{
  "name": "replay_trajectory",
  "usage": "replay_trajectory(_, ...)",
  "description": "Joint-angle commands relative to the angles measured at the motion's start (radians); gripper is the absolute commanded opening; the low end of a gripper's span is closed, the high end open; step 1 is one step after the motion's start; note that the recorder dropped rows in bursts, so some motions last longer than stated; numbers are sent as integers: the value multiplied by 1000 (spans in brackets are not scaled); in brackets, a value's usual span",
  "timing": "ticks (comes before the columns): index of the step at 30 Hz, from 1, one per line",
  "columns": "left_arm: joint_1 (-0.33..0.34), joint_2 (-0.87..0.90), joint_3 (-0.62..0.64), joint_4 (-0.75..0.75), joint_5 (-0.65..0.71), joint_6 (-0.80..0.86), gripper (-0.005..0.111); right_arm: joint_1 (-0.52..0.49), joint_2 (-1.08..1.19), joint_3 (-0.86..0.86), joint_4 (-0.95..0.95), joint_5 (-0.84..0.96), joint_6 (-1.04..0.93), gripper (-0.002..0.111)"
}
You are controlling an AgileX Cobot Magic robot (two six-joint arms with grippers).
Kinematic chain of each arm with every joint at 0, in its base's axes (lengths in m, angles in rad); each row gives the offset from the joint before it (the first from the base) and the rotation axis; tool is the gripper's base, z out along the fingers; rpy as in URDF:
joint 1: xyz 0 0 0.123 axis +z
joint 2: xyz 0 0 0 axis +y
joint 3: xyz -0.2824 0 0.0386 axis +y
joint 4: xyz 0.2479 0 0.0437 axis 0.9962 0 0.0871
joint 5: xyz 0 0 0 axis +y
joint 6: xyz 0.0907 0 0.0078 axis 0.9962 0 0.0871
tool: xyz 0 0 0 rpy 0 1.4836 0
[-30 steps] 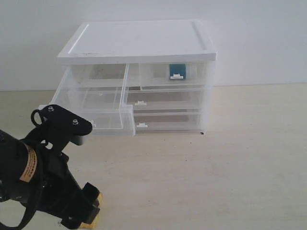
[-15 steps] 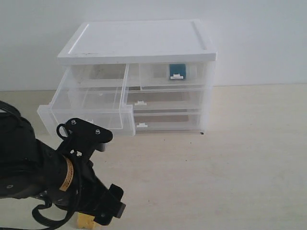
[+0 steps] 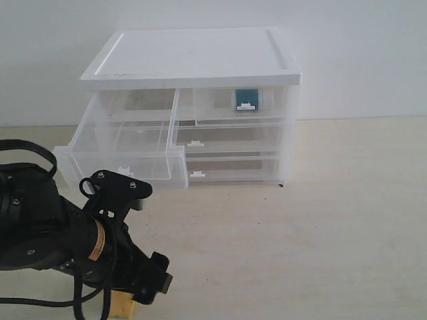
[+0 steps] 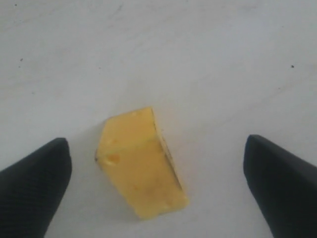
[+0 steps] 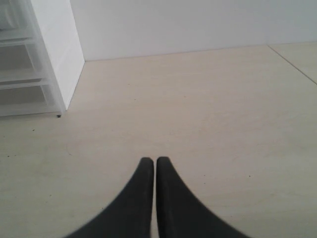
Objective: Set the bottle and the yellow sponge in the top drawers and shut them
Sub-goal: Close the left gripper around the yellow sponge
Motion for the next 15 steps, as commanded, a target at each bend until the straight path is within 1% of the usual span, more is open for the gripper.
replay_trajectory(1,26,28,-5,5,-14,-16,87,2,-5,5,-1,-8,-4,0)
replay_trajectory(3,33,42,-5,5,-29,-16,86,2,-5,5,-1,-8,-4,0)
replay_trajectory(12,40,76,-5,5,-78,-16,74,2,-5,5,-1,-8,-4,0)
replay_trajectory(13,40,76,-5,5,-78,-16,70,2,-5,5,-1,-8,-4,0)
replay_trajectory(15,40,76,-5,5,-78,-16,59,2,-5,5,-1,-8,-4,0)
